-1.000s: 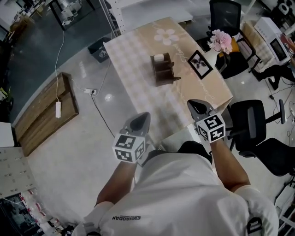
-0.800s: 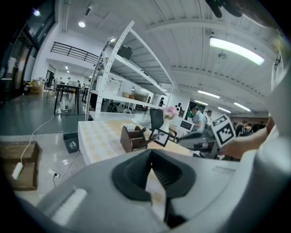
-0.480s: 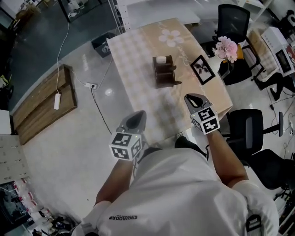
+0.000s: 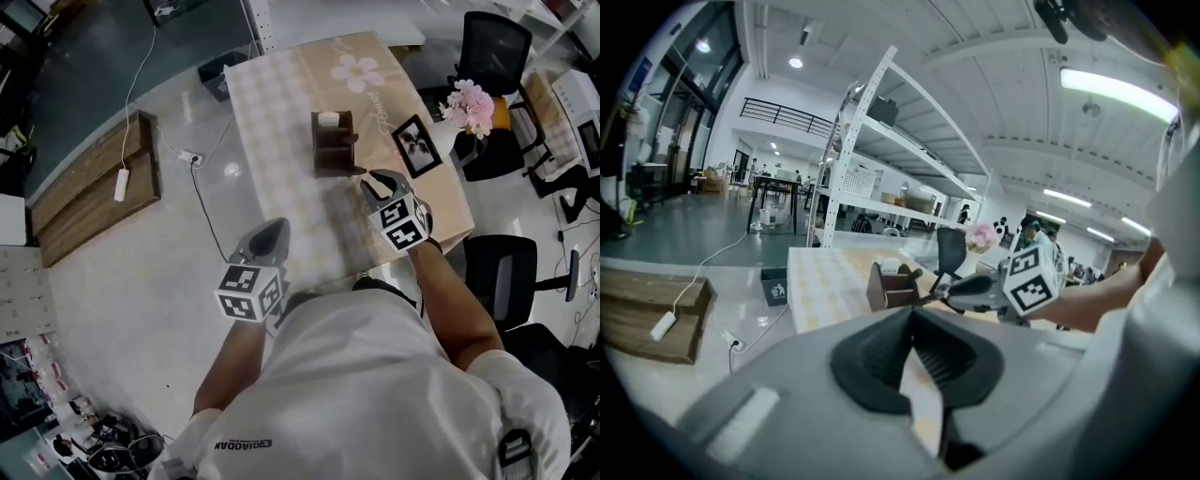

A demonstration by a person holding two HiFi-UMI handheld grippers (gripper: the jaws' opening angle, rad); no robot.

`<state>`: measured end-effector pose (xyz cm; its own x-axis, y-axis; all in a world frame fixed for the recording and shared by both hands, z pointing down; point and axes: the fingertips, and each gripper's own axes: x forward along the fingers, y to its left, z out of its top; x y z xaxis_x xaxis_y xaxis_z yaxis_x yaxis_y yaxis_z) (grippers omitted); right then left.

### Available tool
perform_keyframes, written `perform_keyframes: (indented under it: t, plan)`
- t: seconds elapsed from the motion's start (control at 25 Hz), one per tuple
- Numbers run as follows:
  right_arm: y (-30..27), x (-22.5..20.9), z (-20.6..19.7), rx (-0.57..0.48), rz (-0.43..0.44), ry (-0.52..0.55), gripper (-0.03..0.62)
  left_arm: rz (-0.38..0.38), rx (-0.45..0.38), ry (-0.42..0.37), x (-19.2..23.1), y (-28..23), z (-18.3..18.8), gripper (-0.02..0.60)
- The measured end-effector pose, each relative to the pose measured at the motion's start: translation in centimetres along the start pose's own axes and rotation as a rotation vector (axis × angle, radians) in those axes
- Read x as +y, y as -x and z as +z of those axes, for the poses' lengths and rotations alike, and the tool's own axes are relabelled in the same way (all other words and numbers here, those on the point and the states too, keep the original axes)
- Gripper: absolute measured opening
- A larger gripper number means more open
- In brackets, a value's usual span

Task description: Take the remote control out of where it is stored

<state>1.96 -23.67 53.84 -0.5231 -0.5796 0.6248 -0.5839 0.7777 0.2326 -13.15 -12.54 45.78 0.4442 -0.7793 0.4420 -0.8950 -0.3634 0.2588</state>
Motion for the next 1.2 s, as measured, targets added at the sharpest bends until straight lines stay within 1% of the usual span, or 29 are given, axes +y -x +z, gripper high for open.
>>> perform_keyframes:
  t: [0.12, 0.28, 0.4, 0.56, 0.68, 0.84, 1.08, 1.2]
  plan:
    - [-1.1, -0.3, 0.1, 0.021, 0.002, 0.100, 0.112, 0.024, 0.000, 0.011, 0.0, -0.1, 0.0, 0.003]
    - [-2.0, 0.0, 0.5, 0.032, 0.021, 0.209, 0.117, 0.050, -0.001, 0.021, 0.3, -0.1, 0.1, 0.003]
    - [-2.5, 0.2, 0.6, 0.032, 0.039, 0.257, 0.115, 0.059, -0.005, 0.021, 0.3, -0.2, 0.3, 0.003]
    - [-2.7, 0.4, 0.6, 0.036, 0.052, 0.296, 0.094, 0.061, -0.006, 0.021, 0.4, -0.3, 0.3, 0.003]
    - [-2.6, 0.6, 0.7, 0.039, 0.057, 0.318, 0.080, 0.060, -0.005, 0.021, 0.5, -0.2, 0.2, 0.003]
    - [-2.3, 0.7, 1.5, 0.033, 0.058, 0.321, 0.069, 0.052, -0.005, 0.019, 0.4, -0.1, 0.3, 0.003]
    - [-0.7, 0.3, 4.5, -0.029, 0.057, 0.305, 0.058, 0.042, -0.010, 0.011, 0.5, -0.3, 0.5, 0.003]
    - [0.5, 0.0, 5.7, -0.062, 0.054, 0.271, 0.057, 0.035, -0.016, 0.009, 0.4, -0.4, 0.6, 0.003]
